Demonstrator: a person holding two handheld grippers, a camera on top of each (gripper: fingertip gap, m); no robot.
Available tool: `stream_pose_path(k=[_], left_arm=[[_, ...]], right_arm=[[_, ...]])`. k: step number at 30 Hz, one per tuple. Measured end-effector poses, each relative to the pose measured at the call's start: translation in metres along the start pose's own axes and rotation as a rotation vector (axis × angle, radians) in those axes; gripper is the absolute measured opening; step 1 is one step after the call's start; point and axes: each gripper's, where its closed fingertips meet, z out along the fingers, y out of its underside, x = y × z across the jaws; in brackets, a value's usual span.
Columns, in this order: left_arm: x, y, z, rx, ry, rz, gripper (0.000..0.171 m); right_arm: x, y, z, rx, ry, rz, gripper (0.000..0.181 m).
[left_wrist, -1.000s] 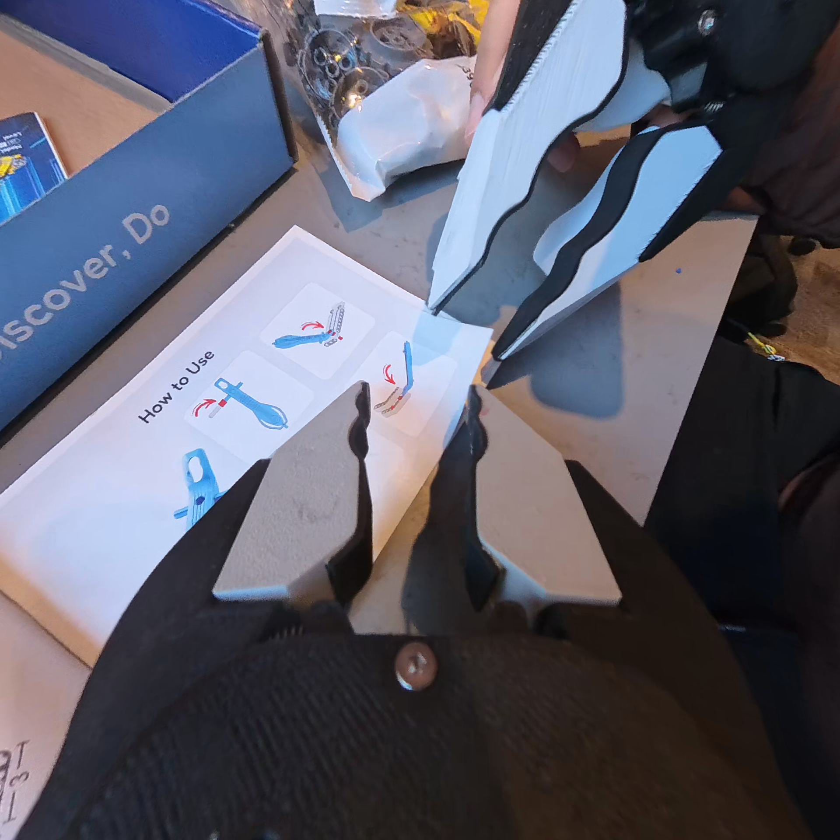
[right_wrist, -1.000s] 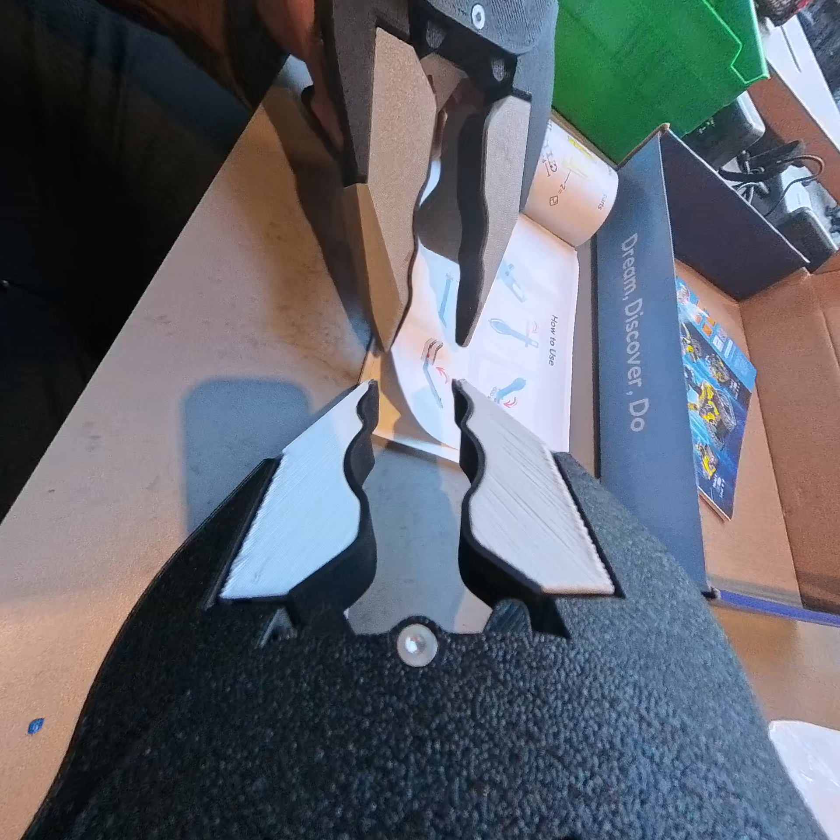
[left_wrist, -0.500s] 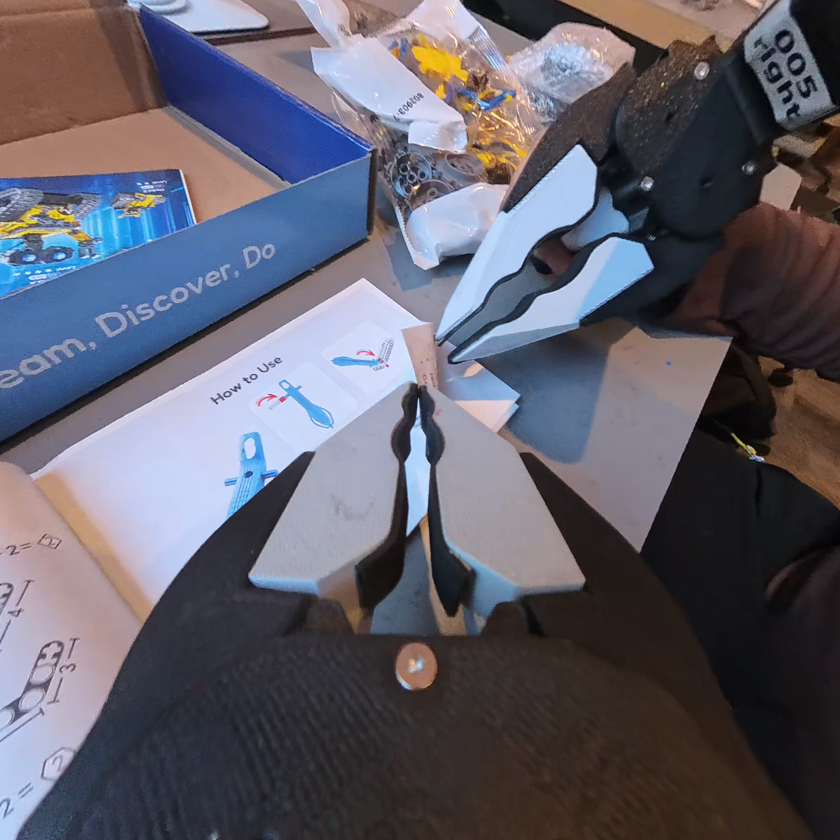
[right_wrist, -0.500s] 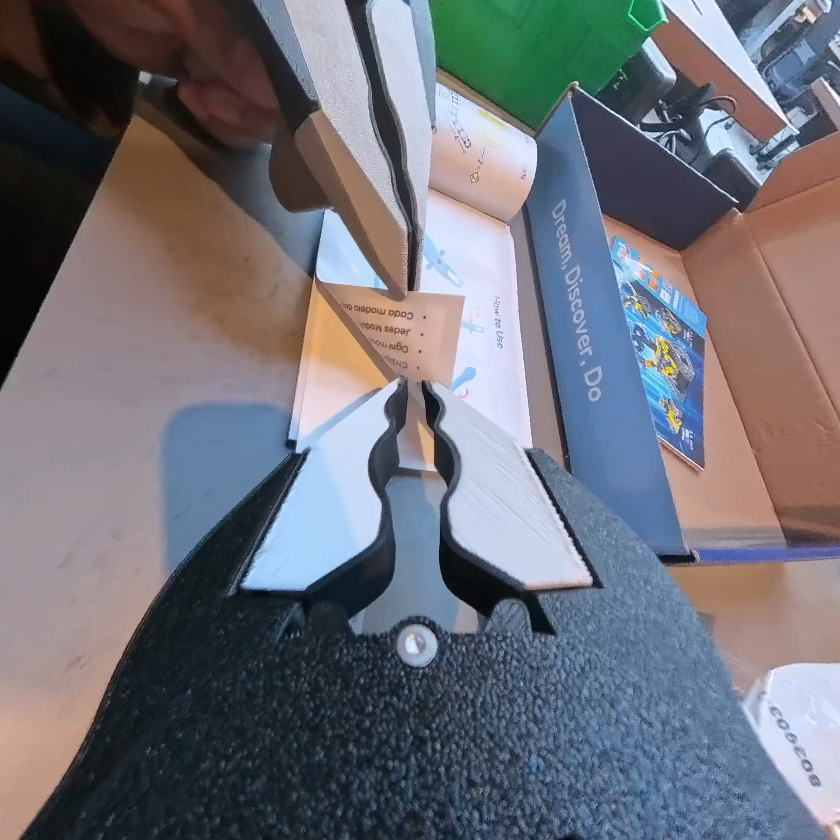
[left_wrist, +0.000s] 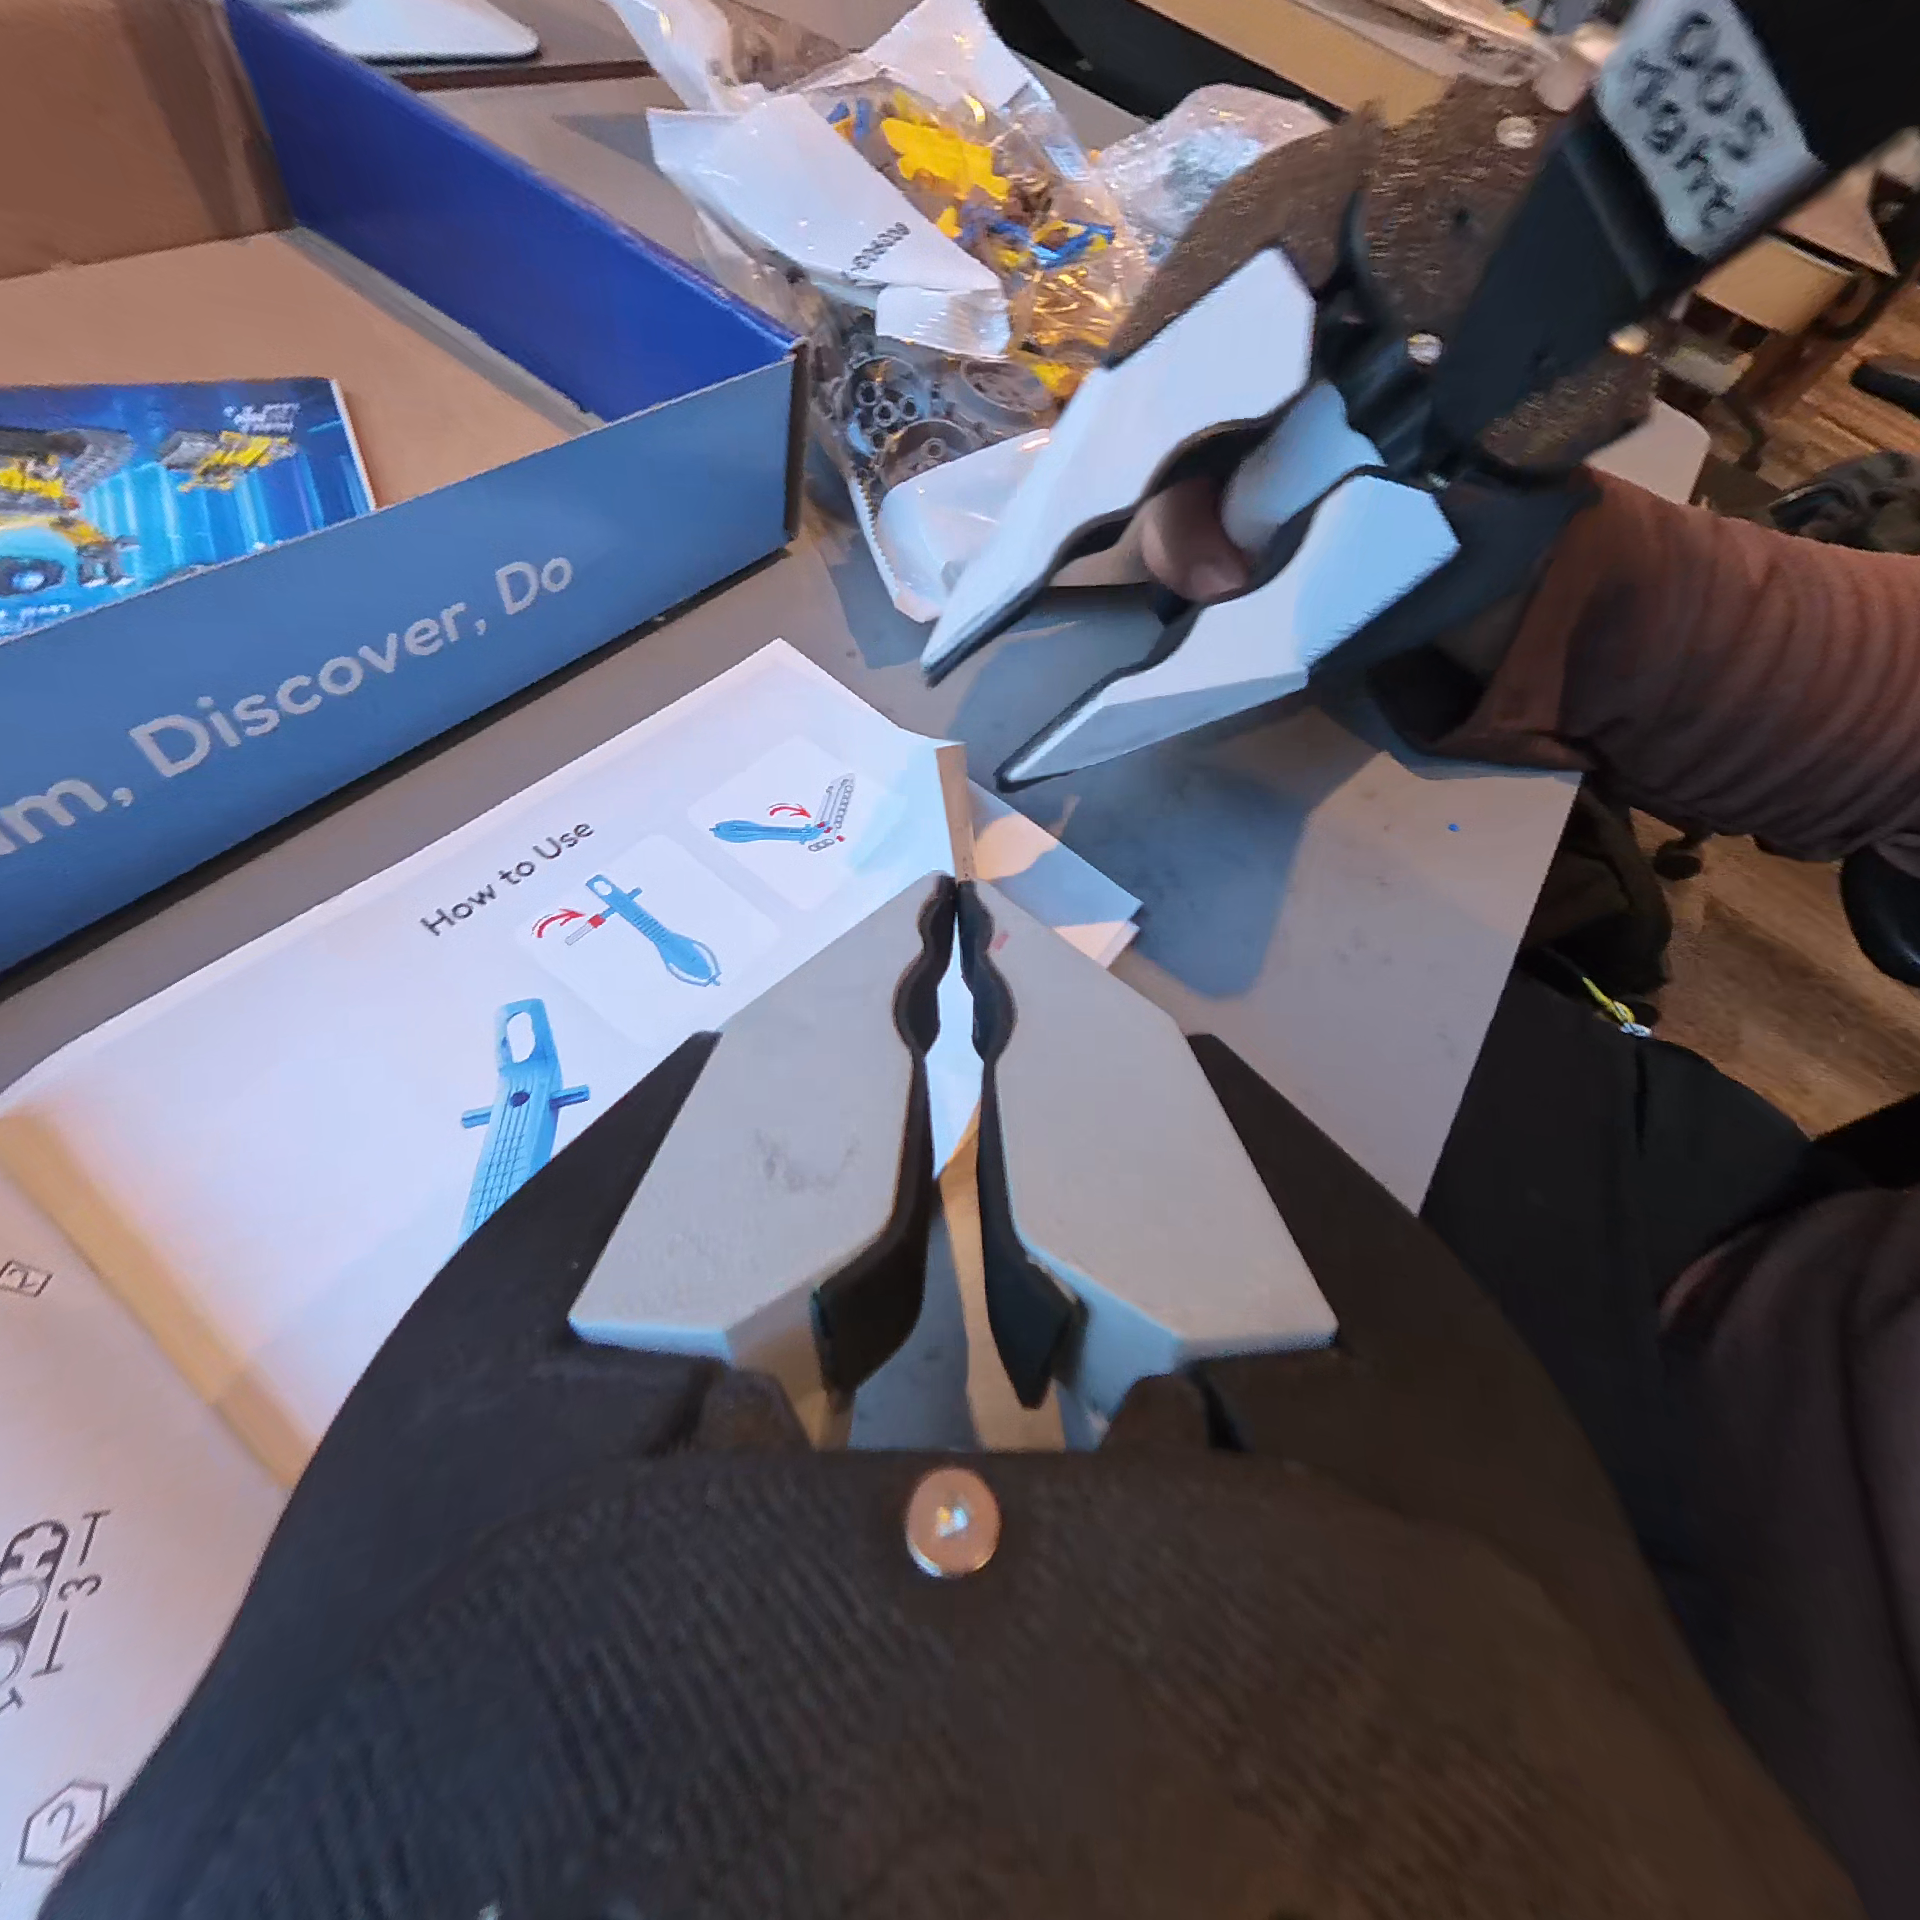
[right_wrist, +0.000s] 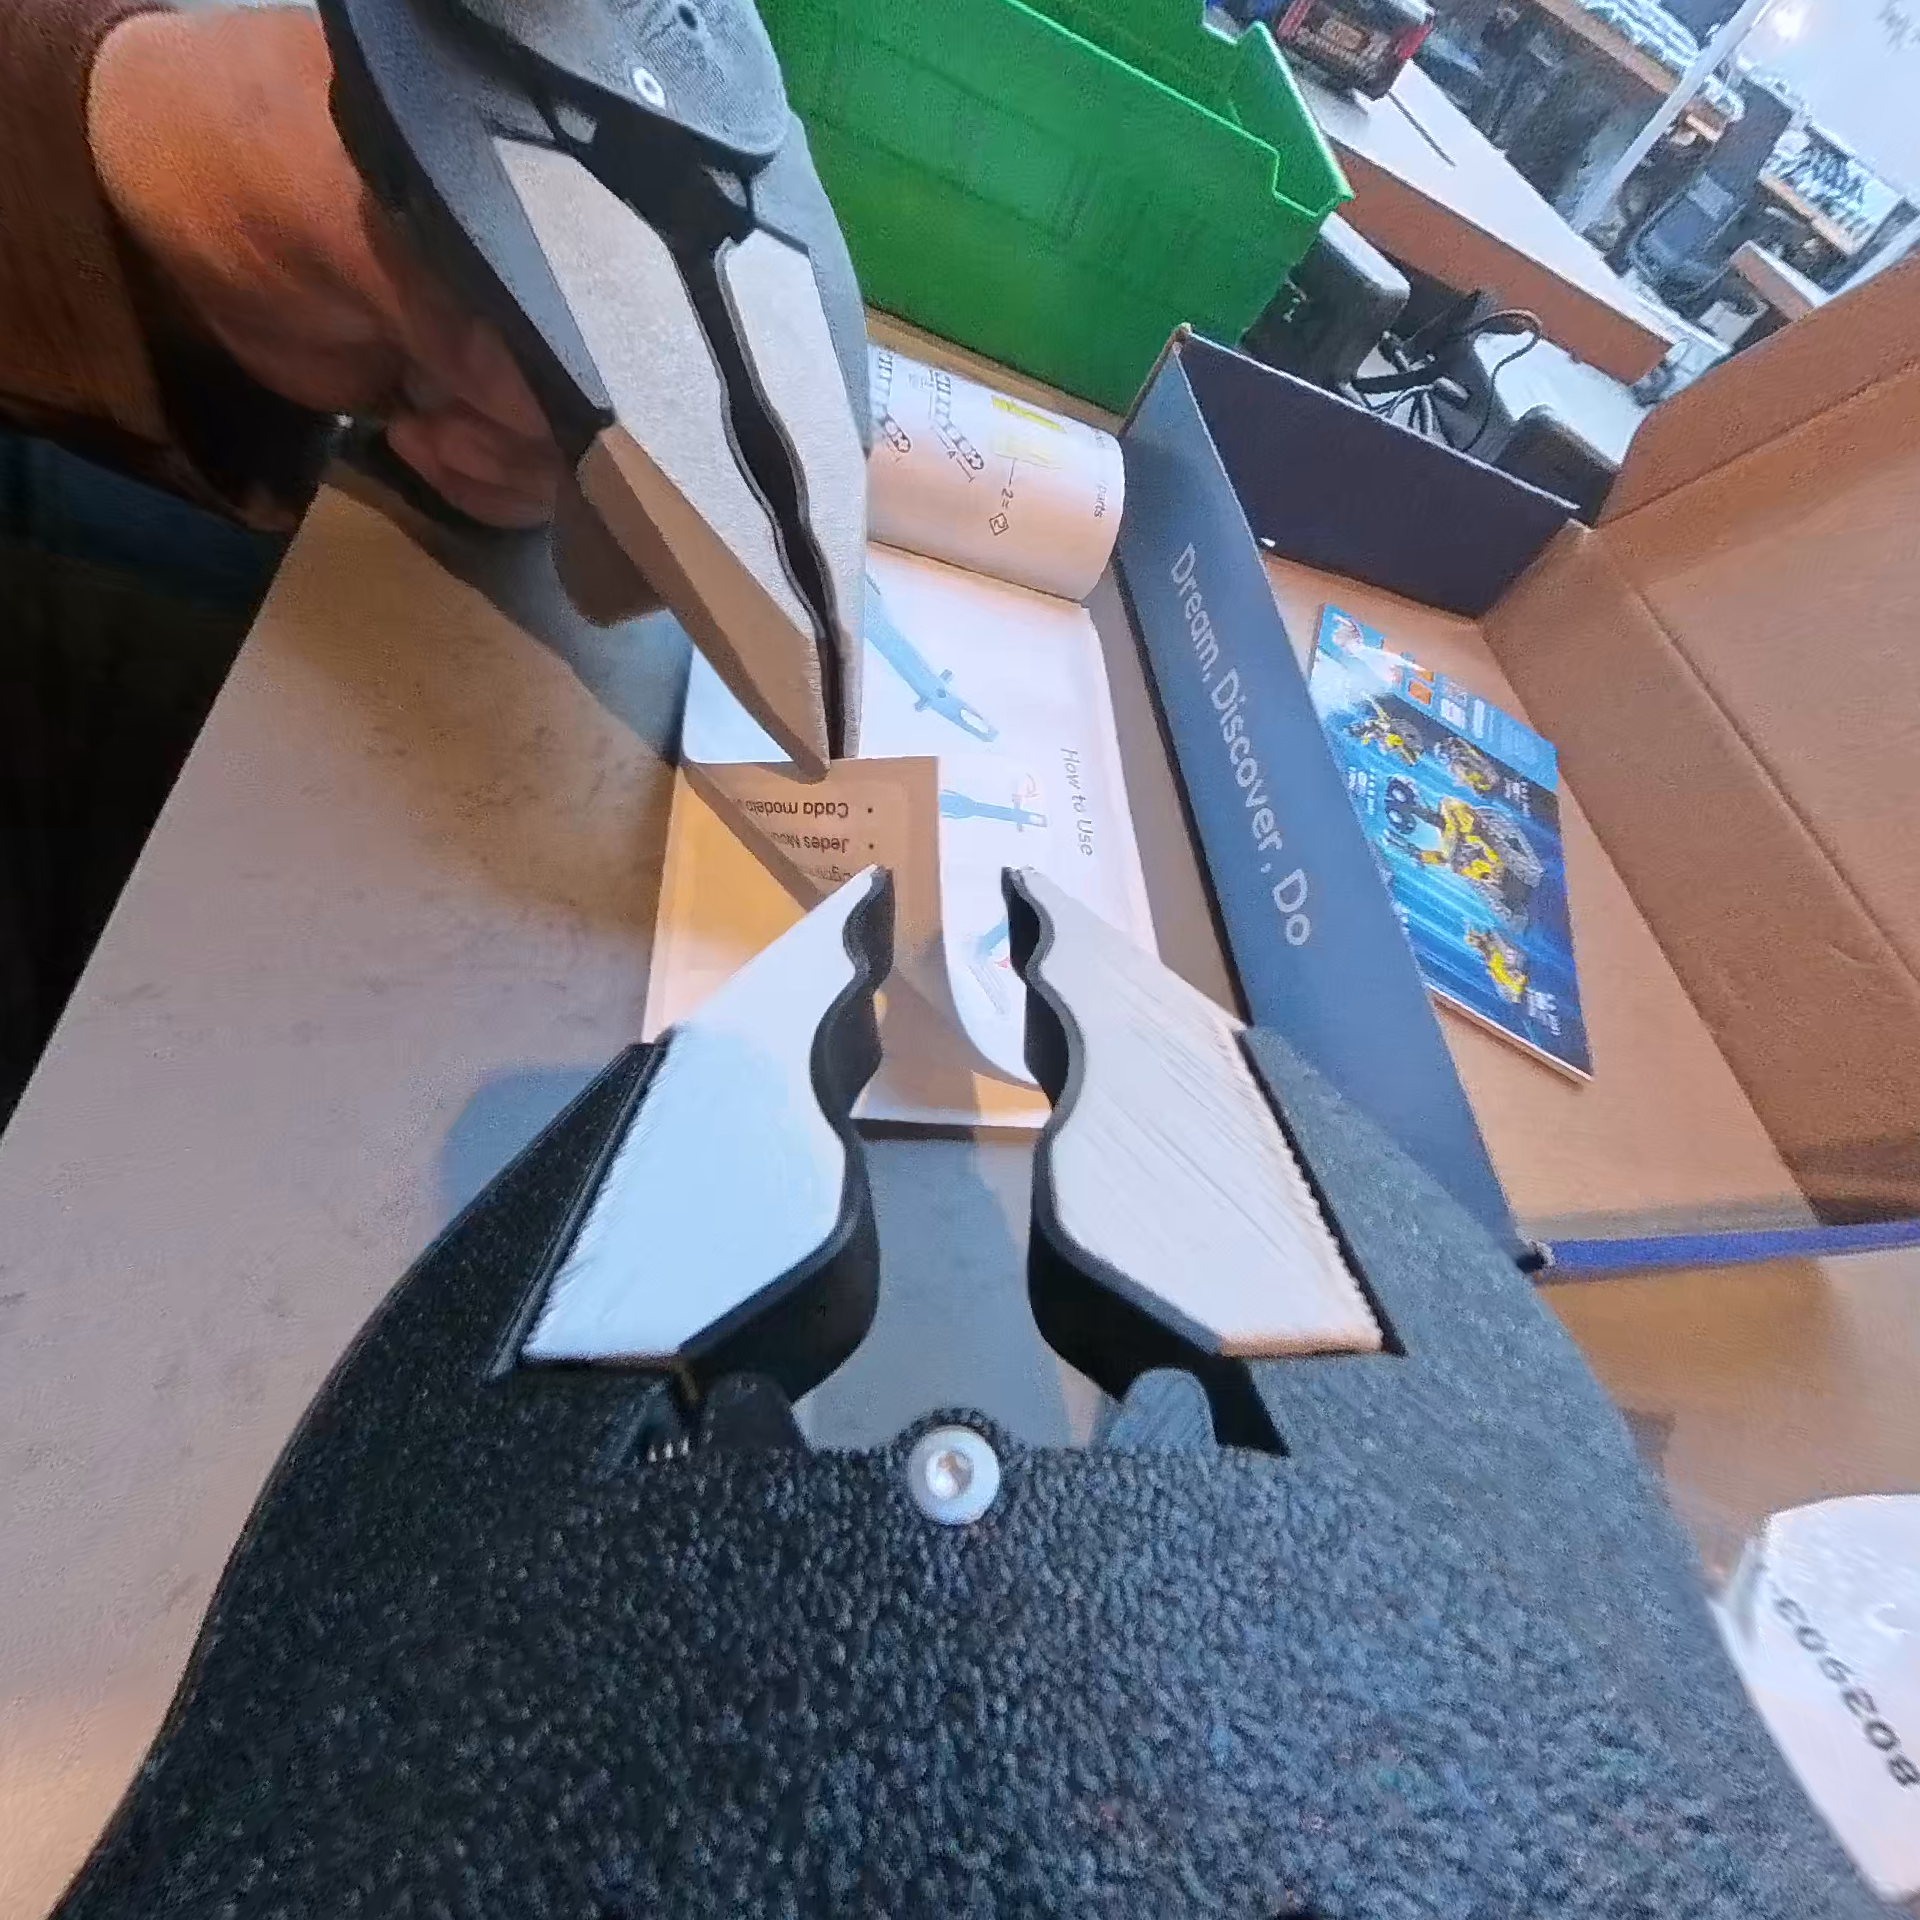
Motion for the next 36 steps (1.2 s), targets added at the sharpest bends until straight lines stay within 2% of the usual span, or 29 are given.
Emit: stream_pose_path(k=[6,16,27,32,36], left_arm=[[0.012,-0.002,-0.003,0.022,0.031,0.075,0.000],[0.007,-0.006,-0.007,0.061,-0.045,0.107,0.000],[-0.015,-0.011,-0.015,0.115,-0.187,-0.009,0.000],[-0.014,-0.011,-0.016,0.124,-0.125,-0.063,0.000],[-0.021,-0.013,-0.020,0.152,-0.140,-0.115,0.000]], right_arm=[[-0.013,0.006,0.006,-0.018,-0.063,-0.009,0.012],[-0.012,0.001,0.004,0.015,-0.029,-0.044,0.000],[-0.012,-0.002,0.004,0.016,0.052,-0.102,0.000],[-0.013,-0.004,0.003,0.027,0.058,-0.102,0.000],[-0.017,-0.002,0.004,0.014,0.039,-0.122,0.000]])
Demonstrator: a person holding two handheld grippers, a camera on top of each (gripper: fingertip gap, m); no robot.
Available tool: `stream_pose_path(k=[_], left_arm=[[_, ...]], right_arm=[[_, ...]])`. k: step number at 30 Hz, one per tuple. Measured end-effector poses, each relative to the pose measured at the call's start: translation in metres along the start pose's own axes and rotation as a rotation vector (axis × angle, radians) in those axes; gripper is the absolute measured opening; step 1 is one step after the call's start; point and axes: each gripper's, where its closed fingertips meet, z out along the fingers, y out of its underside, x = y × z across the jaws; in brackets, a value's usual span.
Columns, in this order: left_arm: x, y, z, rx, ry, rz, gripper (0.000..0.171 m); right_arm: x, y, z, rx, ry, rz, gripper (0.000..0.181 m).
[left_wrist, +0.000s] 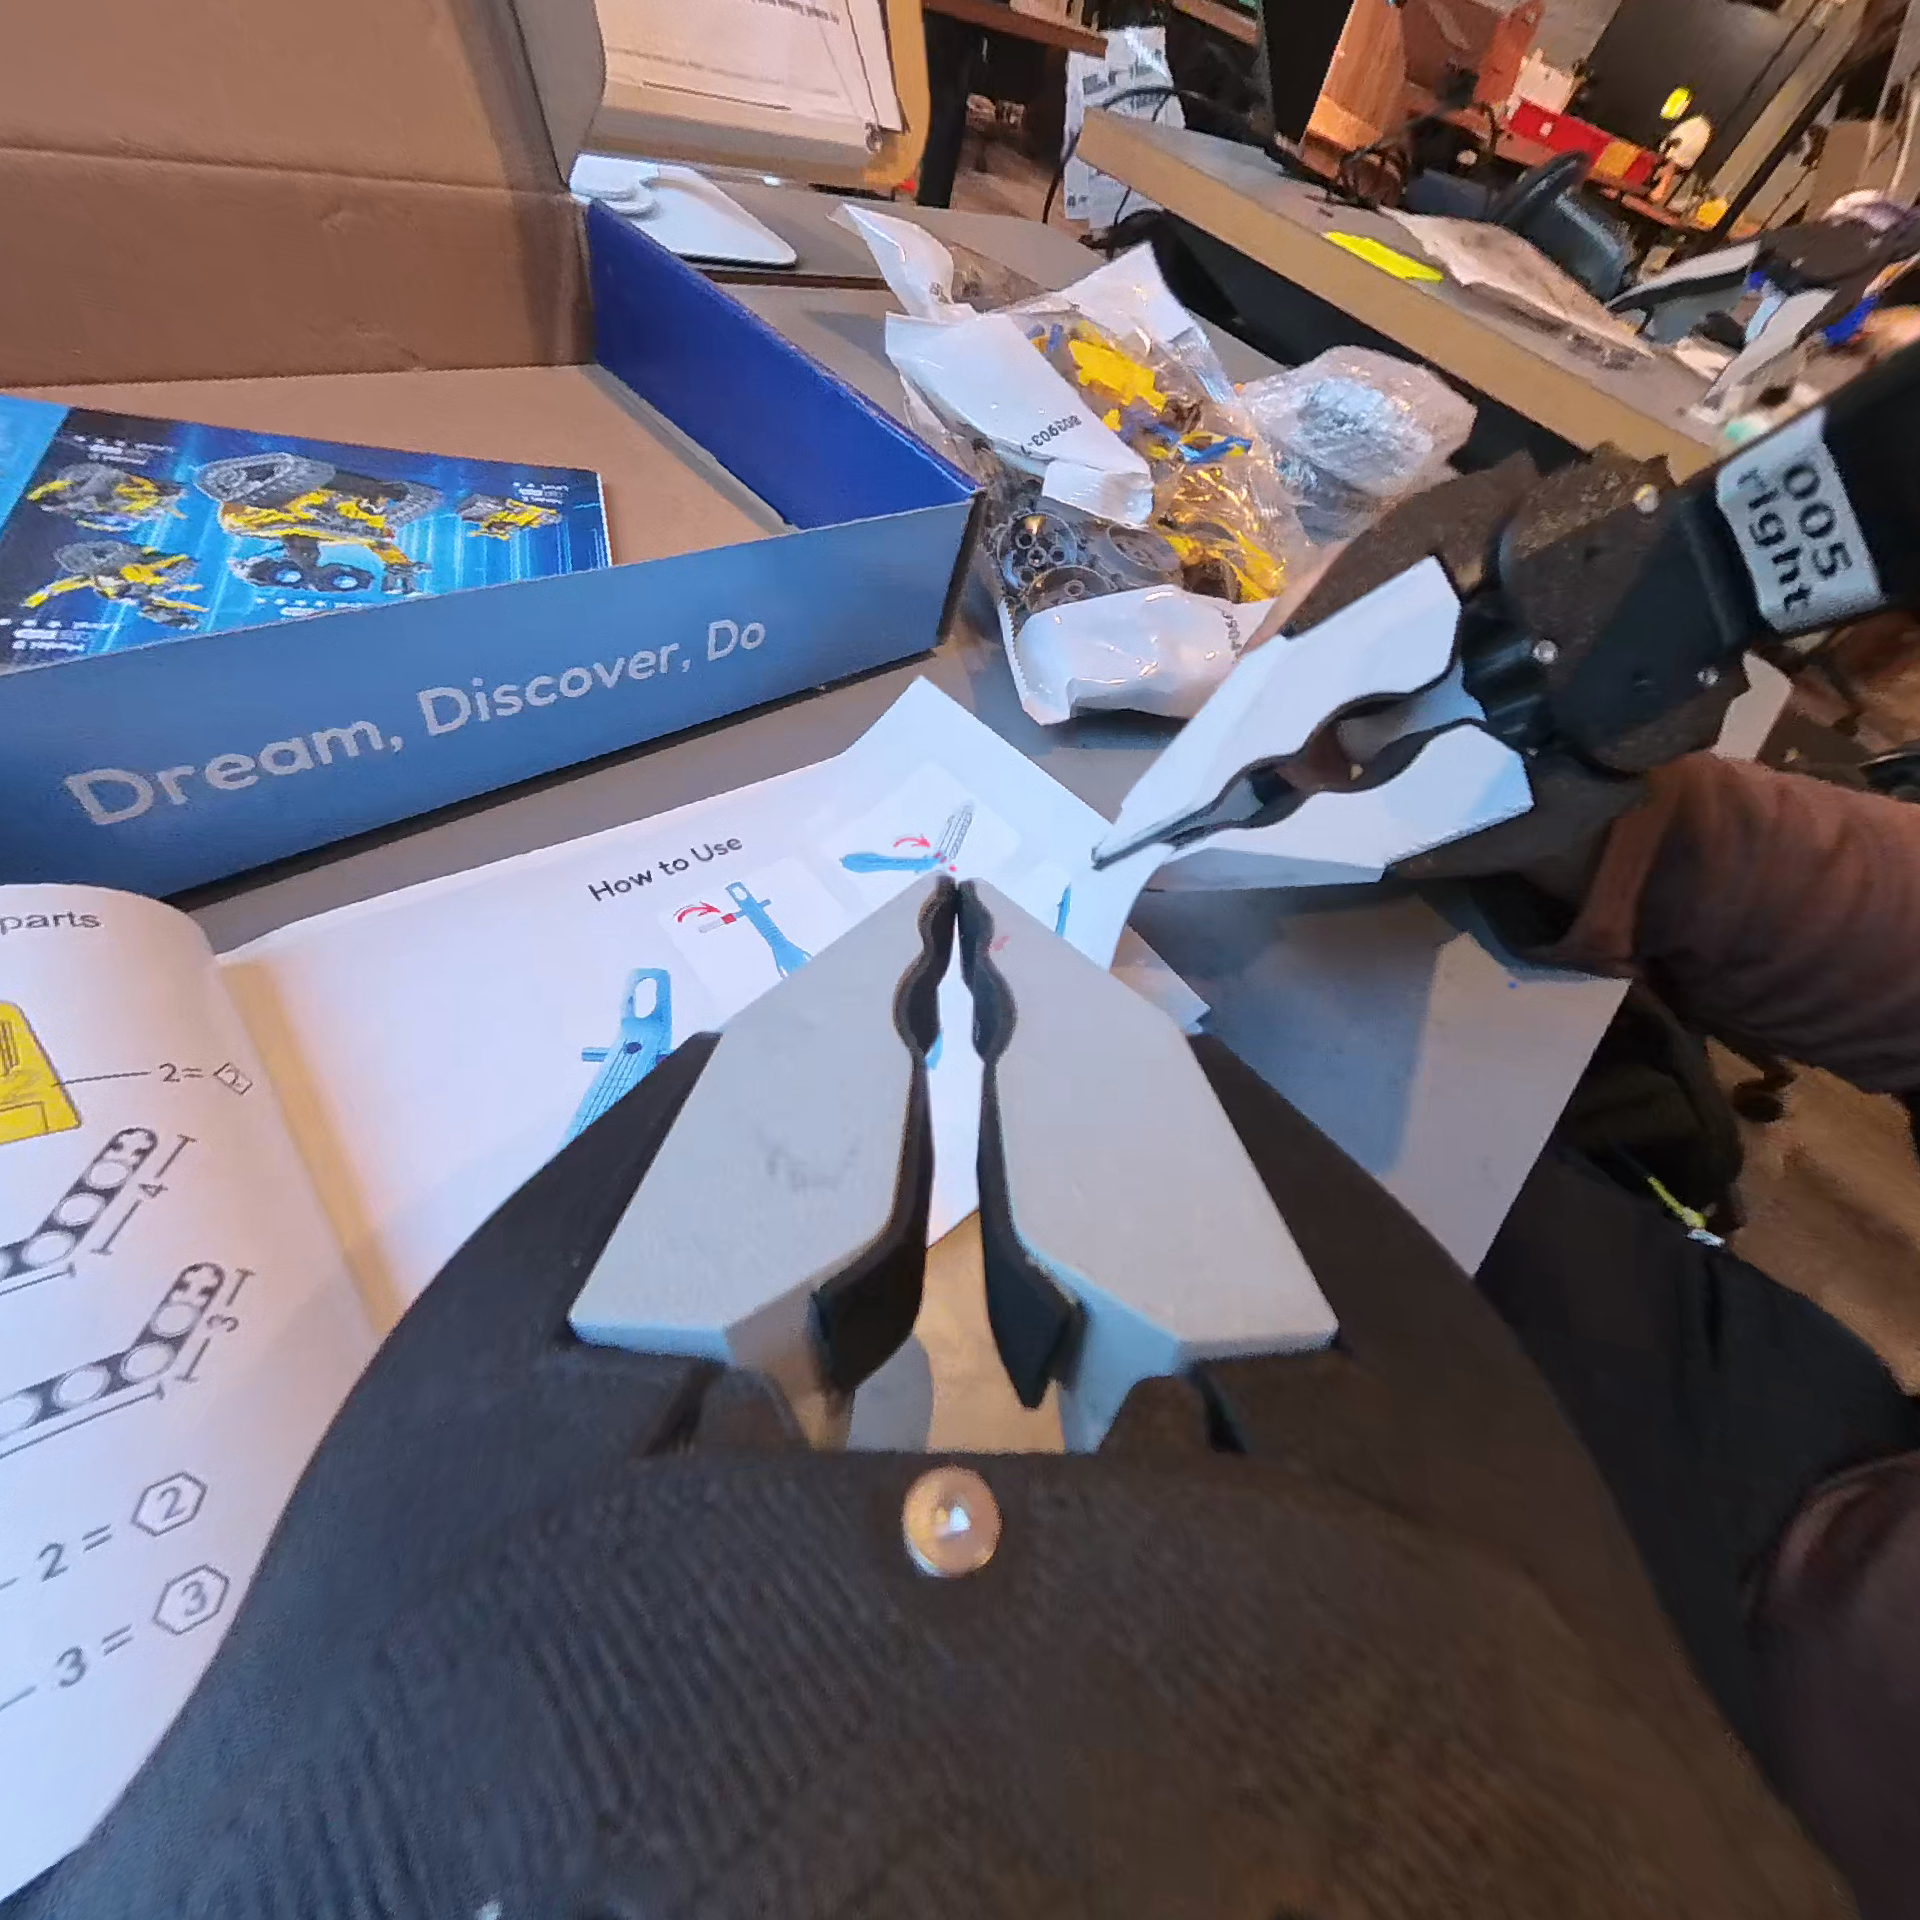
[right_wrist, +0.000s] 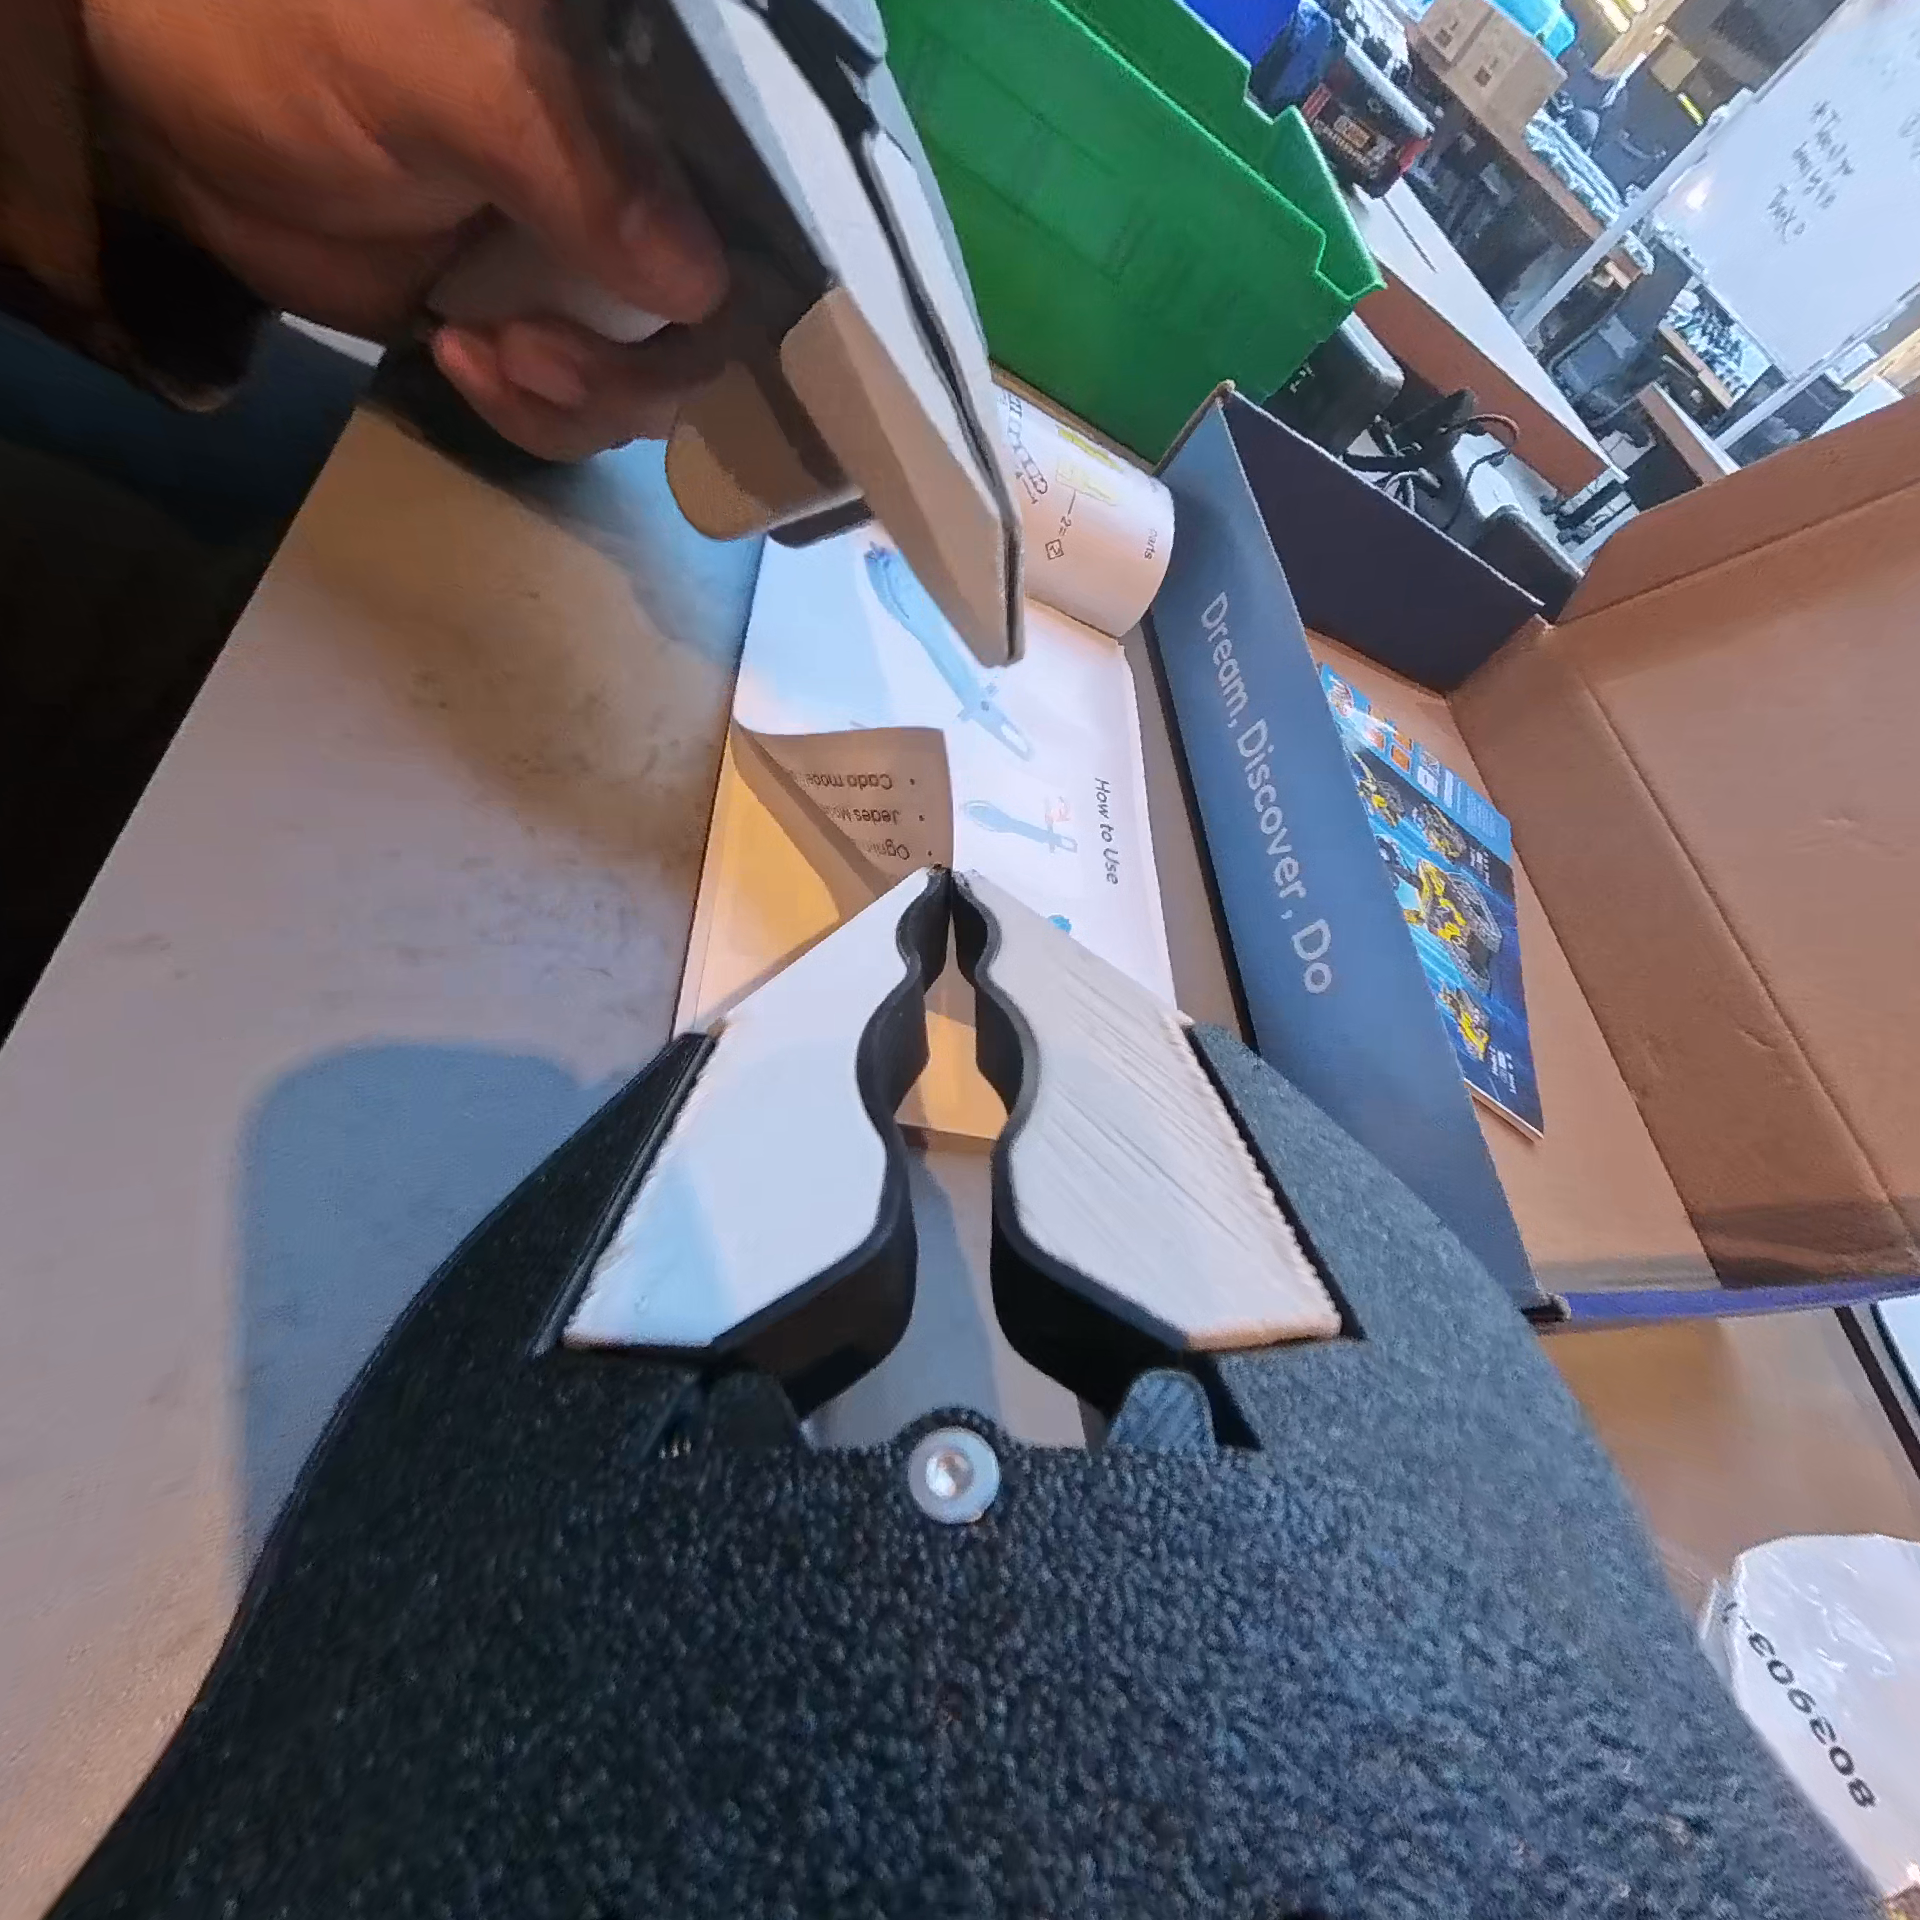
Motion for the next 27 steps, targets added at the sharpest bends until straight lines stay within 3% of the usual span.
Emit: stream_pose_path(k=[5,8,10,13,15,20,25,27], left_arm=[[-0.003,-0.009,-0.009,0.073,0.038,-0.071,0.000],[0.012,-0.004,-0.008,0.035,0.128,-0.038,0.000],[0.024,0.003,-0.005,-0.014,0.196,-0.007,0.019],[0.035,0.014,0.001,-0.093,0.238,0.045,0.029],[0.036,0.020,0.007,-0.140,0.208,0.105,0.027],[0.025,0.026,0.021,-0.206,0.082,0.227,0.000],[0.015,0.021,0.016,-0.169,0.010,0.235,0.000],[0.018,0.017,0.010,-0.142,0.044,0.201,0.000]], right_arm=[[-0.001,0.001,0.000,-0.003,-0.009,-0.001,0.000],[-0.001,0.001,0.000,-0.002,-0.014,0.000,0.000],[-0.001,0.000,0.001,-0.003,-0.016,0.000,0.000],[-0.002,0.000,0.001,-0.003,-0.022,0.004,0.000],[-0.003,-0.003,0.001,0.010,-0.029,0.006,0.000],[-0.001,-0.003,0.000,0.016,-0.028,0.024,0.001],[0.009,-0.003,-0.003,0.029,-0.010,0.102,0.016],[0.013,-0.002,-0.003,0.029,-0.001,0.134,0.022]])
